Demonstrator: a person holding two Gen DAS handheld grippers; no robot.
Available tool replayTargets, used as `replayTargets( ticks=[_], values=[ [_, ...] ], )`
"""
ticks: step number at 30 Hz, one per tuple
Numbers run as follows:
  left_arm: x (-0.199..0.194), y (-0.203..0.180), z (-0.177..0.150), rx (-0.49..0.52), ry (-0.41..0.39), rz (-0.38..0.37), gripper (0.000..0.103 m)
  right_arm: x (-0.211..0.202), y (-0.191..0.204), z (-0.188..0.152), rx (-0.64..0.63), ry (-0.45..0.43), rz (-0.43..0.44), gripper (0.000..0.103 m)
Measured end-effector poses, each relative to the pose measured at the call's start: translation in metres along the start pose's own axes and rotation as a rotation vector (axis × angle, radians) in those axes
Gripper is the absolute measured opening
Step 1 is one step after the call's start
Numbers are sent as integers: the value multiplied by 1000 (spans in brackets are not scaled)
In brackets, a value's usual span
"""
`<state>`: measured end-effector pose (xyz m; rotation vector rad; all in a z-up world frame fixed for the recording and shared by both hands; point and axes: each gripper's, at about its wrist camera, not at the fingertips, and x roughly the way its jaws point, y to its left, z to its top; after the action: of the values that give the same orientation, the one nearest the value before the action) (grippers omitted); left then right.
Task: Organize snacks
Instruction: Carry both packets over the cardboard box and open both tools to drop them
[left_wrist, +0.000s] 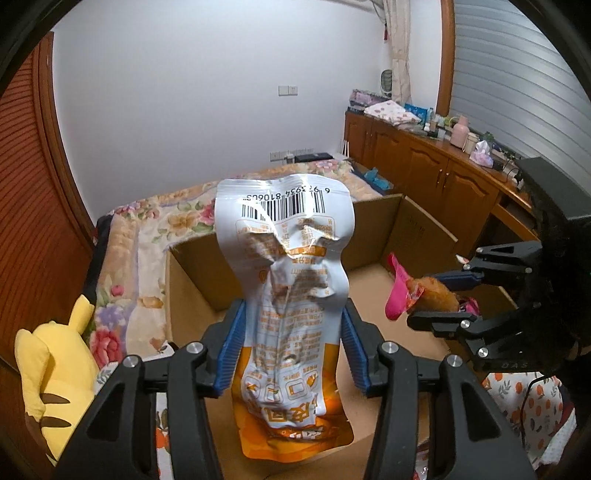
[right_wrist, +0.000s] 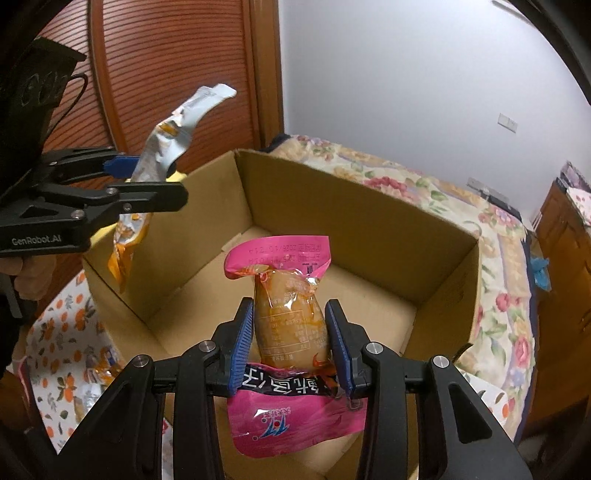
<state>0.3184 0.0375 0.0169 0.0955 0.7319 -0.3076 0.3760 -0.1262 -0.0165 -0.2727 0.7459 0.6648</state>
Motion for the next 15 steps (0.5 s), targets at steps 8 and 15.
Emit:
replayTargets(
  ticks=[8, 15],
  values=[
    [5, 1, -7, 0, 25, 3, 53, 5, 3, -3, 10, 15, -26, 39],
    [0, 5, -11, -10, 24, 12, 53, 9, 9, -4, 10, 42, -21, 41]
  ],
)
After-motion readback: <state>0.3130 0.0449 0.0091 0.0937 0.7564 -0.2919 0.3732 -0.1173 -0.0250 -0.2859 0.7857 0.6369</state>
